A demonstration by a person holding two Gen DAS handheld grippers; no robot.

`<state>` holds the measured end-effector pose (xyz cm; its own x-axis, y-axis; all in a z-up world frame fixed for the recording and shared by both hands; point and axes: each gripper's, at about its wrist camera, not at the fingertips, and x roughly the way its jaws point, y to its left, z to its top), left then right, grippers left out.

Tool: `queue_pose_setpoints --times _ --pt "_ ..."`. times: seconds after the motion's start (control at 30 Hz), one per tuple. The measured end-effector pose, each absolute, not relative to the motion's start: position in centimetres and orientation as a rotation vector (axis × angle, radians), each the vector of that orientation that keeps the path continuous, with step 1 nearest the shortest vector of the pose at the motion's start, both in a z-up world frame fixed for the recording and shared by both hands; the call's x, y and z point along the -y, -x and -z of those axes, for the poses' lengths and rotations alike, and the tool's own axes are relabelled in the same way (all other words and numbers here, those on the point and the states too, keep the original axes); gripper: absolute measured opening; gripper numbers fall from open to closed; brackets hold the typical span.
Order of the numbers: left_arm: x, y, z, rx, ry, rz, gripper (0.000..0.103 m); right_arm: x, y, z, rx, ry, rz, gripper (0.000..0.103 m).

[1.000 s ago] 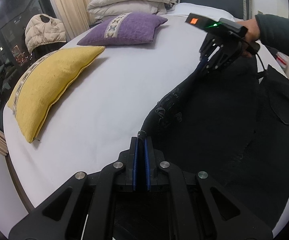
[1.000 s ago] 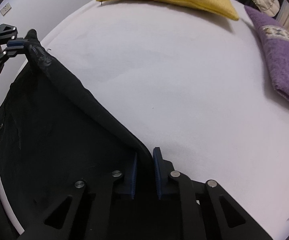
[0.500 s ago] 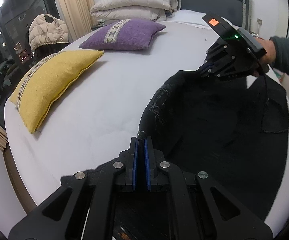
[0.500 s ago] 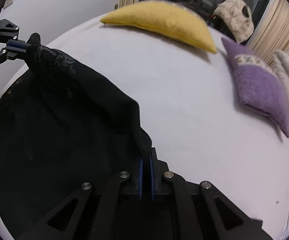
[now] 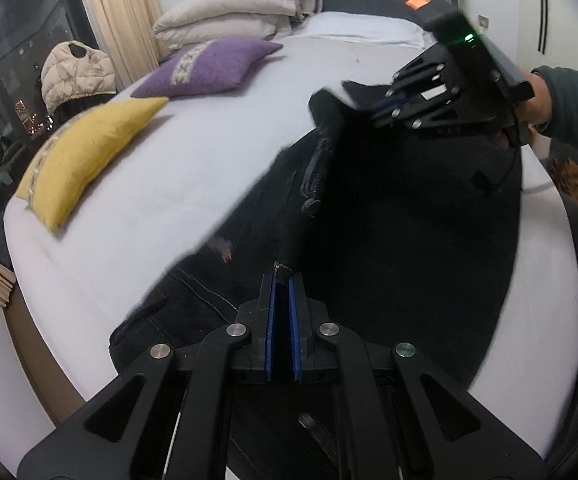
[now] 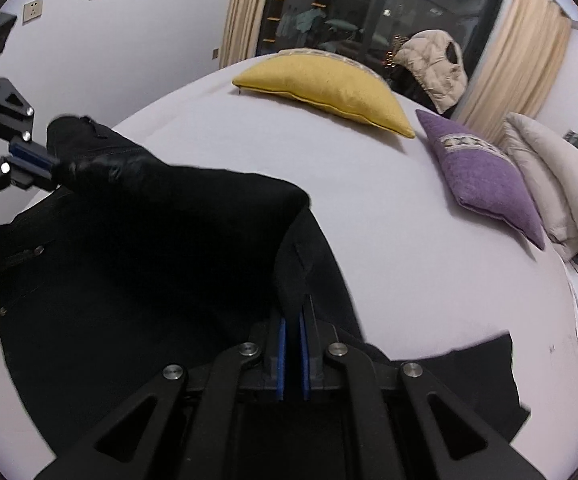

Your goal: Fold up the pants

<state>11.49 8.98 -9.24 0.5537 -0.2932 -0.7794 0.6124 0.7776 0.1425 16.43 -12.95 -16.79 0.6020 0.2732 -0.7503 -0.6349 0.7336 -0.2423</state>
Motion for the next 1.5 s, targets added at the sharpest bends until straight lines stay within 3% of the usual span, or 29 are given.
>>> queue_pose_setpoints --times 0.23,0.57,0.8,1.1,1.5 --pt "-10.0 -5.5 13.5 -0.889 -0.498 0.549 0.004 12.1 -7.8 20.7 -0.719 0.788 -0.475 0.007" --pt "-10.9 0.0 17.2 -0.944 -0.587 0.533 0.0 12.7 -1.9 23.9 -0.717 0.943 -0.384 0.006" --pt "-11.1 0.0 15.5 -0.855 -0.547 0.479 0.0 12.8 -2.3 22.4 -0.721 0.86 -0.387 0.006" --pt "-9.9 -0.8 15.6 -0.761 -0.73 0.404 0.002 13.6 -3.0 20.1 -0.718 0.774 -0.42 0.006" --pt "-10.8 -0.8 15.2 -0.801 -0.674 0.406 0.002 16.7 0.2 23.1 -0.777 0.772 -0.458 0.006"
